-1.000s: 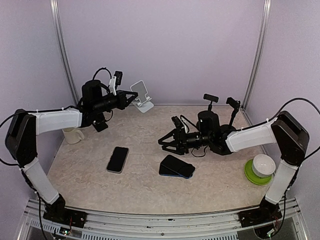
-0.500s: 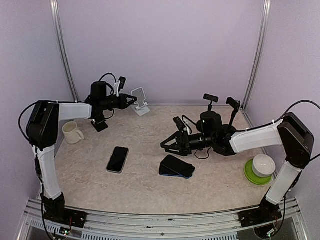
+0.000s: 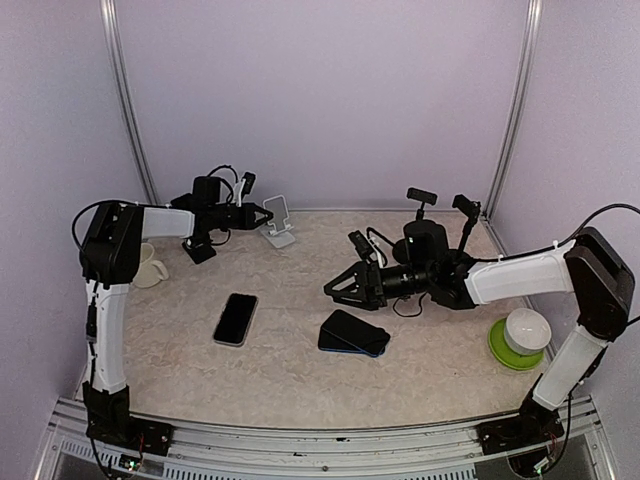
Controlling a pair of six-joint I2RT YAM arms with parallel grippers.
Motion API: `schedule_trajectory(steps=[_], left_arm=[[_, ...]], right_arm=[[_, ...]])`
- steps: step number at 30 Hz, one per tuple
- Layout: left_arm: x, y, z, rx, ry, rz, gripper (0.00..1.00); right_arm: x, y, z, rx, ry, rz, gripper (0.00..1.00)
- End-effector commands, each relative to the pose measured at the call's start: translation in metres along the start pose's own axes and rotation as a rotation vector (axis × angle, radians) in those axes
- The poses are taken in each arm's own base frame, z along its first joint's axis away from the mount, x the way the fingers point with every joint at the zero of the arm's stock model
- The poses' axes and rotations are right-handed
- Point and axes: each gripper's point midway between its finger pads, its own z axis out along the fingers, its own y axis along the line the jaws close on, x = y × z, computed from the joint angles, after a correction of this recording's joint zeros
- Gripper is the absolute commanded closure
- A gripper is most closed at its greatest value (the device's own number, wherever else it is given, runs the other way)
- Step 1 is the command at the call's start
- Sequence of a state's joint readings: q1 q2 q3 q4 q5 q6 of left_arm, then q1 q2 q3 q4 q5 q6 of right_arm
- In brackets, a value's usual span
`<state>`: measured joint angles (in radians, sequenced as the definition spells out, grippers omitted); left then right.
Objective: Place the phone on the phone stand
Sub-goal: Place the phone stand at the center of the board.
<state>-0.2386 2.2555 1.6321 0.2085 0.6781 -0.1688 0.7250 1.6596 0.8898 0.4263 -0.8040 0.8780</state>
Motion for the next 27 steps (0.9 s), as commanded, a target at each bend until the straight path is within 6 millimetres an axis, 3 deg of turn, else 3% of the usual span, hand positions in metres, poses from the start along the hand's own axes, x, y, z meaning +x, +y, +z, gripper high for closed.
schedule_trajectory(steps=[1,9,14,22,27], left_arm=[[0.004,0.021,0.001,-0.005,0.007,0.012,1.0],[0.018,0.043,0.001,-0.049,0.024,-0.019,1.0],[0.026,0.053,0.0,-0.089,0.038,-0.044,0.77],[0.031,0.063,-0.008,-0.147,0.042,-0.064,0.64],[0.034,0.067,-0.017,-0.194,0.045,-0.078,0.46]], right_arm=[[0.001,0.004,-0.006,-0.002,-0.002,-0.021,0.25],[0.002,0.003,-0.005,-0.004,0.004,-0.014,0.25],[-0.001,0.004,-0.004,-0.007,0.0,-0.02,0.25],[-0.003,0.007,-0.004,-0.011,-0.001,-0.019,0.25],[-0.005,0.008,-0.005,-0.01,-0.006,-0.021,0.26]])
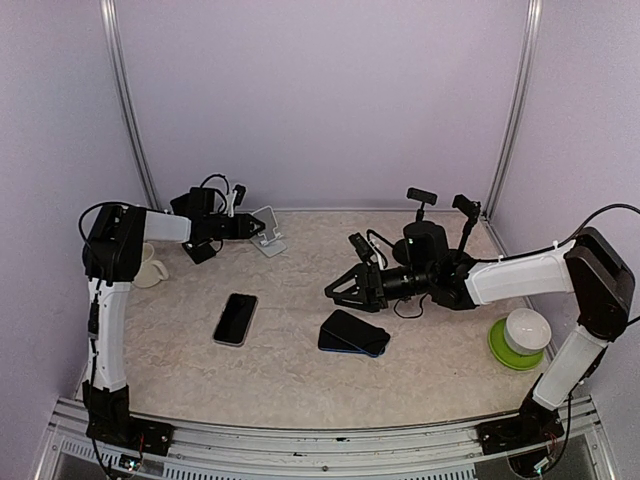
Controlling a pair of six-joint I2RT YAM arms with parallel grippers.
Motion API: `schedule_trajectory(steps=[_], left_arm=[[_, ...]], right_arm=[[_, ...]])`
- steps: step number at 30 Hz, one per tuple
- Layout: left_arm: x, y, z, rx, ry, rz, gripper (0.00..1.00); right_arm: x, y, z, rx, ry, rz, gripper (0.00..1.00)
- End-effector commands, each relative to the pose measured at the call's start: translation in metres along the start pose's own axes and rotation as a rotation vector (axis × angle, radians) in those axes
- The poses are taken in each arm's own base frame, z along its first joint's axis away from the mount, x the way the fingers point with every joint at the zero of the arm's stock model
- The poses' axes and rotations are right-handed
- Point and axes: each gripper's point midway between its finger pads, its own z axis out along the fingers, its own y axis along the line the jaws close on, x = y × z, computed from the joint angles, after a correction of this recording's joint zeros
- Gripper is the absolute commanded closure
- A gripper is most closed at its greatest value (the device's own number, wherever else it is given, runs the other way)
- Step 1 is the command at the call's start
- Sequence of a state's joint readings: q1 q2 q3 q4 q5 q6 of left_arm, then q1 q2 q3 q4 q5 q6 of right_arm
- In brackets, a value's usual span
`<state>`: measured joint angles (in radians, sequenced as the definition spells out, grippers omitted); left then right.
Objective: Place the phone on the phone stand
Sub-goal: Place the phone stand at the center of the board, then pick up the phone from the center of the board.
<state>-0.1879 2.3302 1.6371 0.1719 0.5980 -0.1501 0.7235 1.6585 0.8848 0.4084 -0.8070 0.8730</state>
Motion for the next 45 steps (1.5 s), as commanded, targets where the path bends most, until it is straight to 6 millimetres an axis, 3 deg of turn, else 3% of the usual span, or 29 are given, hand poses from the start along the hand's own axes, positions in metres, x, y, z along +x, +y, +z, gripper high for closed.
schedule_trajectory(steps=[1,8,13,16,19,21,28,35,45], left_arm=[[-0.001,0.01,-0.014,-0.058,-0.008,-0.02,0.44],[-0.009,0.001,-0.036,-0.103,-0.054,-0.062,0.22],[-0.02,-0.017,-0.053,-0.114,-0.083,-0.07,0.13],[-0.02,-0.032,-0.063,-0.15,-0.089,-0.077,0.01],[-0.017,-0.038,-0.079,-0.194,-0.11,-0.109,0.01],[-0.006,-0.06,-0.078,-0.187,-0.092,-0.102,0.01],[0.002,-0.1,-0.097,-0.252,-0.06,-0.063,0.01],[0.016,-0.11,-0.117,-0.418,-0.017,-0.076,0.01],[0.043,-0.135,-0.145,-0.455,-0.013,-0.086,0.01]], right_arm=[[-0.008,0.012,-0.004,-0.02,-0.017,-0.032,0.26],[-0.011,0.01,-0.003,-0.013,-0.017,-0.04,0.24],[-0.014,0.012,-0.004,0.01,-0.025,-0.071,0.17],[-0.018,0.012,-0.007,0.036,-0.04,-0.095,0.1],[-0.021,0.011,-0.01,0.075,-0.05,-0.116,0.0],[-0.025,0.012,-0.013,0.098,-0.063,-0.136,0.0],[-0.038,0.01,-0.018,0.181,-0.09,-0.165,0.0],[-0.041,0.013,-0.022,0.189,-0.107,-0.17,0.0],[-0.039,0.015,-0.025,0.19,-0.113,-0.179,0.0]])
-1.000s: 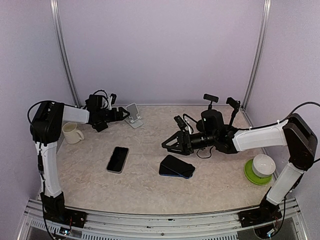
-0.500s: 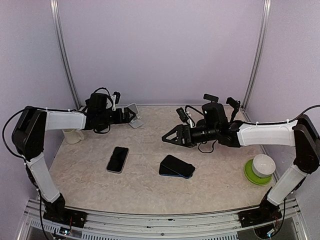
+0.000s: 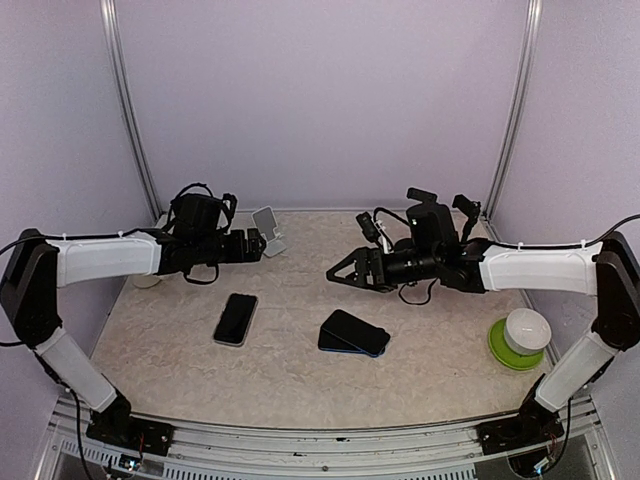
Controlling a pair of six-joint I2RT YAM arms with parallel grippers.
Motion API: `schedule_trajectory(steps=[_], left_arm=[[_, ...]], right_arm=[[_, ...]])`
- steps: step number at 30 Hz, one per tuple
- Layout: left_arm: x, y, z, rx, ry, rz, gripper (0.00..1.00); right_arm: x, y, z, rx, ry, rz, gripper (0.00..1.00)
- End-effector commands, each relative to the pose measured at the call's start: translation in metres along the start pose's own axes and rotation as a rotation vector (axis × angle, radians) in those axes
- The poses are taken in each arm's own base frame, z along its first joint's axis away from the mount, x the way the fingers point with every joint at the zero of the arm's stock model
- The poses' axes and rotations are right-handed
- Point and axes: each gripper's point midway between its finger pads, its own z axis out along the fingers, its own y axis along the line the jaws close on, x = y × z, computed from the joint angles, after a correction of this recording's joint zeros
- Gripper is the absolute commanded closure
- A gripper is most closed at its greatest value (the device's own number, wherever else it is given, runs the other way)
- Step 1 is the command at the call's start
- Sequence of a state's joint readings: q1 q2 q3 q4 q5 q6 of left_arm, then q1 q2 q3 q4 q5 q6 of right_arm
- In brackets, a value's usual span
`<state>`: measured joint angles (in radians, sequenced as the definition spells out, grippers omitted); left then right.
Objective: Place the phone on the phone stand
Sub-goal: Pick up the phone from the center of the board.
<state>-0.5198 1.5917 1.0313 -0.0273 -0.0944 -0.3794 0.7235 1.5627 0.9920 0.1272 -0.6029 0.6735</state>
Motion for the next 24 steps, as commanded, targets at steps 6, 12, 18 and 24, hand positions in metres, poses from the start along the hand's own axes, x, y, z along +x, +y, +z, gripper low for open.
schedule_trajectory(steps=[6,12,18,24], left_arm=[[0.023,0.004,-0.022,-0.026,0.05,-0.01,0.01],[0.06,0.007,-0.017,-0.05,0.155,0.014,0.01],[0.099,0.012,-0.015,-0.069,0.248,0.022,0.01],[0.134,0.014,-0.02,-0.087,0.313,0.043,0.01]], right_arm=[[-0.007,0.008,-0.006,-0.024,-0.023,-0.02,0.0],[-0.005,0.008,-0.007,-0.023,-0.022,-0.022,0.0],[-0.002,0.008,-0.008,-0.025,-0.017,-0.023,0.0],[-0.002,0.008,-0.008,-0.028,-0.019,-0.028,0.0]])
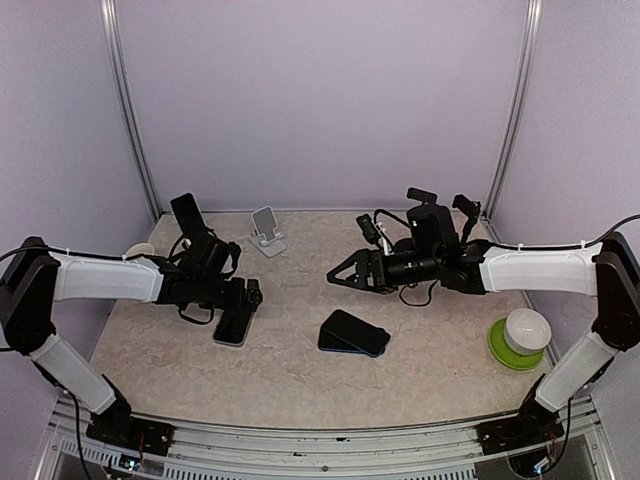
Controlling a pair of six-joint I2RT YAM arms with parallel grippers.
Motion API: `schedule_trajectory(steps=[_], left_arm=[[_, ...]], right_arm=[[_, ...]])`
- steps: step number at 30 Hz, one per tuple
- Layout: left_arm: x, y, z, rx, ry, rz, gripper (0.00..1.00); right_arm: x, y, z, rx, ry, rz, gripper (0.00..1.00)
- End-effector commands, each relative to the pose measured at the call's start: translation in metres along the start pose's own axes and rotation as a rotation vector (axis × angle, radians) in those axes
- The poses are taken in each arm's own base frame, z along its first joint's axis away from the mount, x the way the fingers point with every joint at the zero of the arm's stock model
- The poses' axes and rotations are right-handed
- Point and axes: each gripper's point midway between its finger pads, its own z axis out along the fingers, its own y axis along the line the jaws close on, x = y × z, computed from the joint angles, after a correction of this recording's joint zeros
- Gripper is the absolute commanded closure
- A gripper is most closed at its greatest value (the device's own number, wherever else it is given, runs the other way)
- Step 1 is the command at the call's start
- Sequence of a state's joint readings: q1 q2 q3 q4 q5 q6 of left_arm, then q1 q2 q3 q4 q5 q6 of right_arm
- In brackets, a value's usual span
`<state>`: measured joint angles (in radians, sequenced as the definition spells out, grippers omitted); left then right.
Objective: Place the phone on the phone stand
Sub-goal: Pick up the phone from the center of the board.
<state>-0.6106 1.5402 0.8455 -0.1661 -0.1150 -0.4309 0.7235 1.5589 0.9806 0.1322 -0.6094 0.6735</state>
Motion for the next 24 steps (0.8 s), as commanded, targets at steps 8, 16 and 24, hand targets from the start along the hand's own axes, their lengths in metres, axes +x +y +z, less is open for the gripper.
schedule_trajectory(steps=[8,16,24], left_arm=[[0.057,0.011,0.003,-0.08,0.096,0.008,0.01],[0.076,0.021,0.001,-0.105,0.116,0.004,0.01],[0.068,0.016,-0.011,-0.101,0.058,0.016,0.01]], right_arm=[[-0.005,0.008,-0.004,-0.033,-0.016,-0.028,0.0],[-0.003,0.006,-0.002,-0.036,-0.007,-0.026,0.0],[-0.003,0.006,-0.001,-0.04,-0.003,-0.025,0.0]])
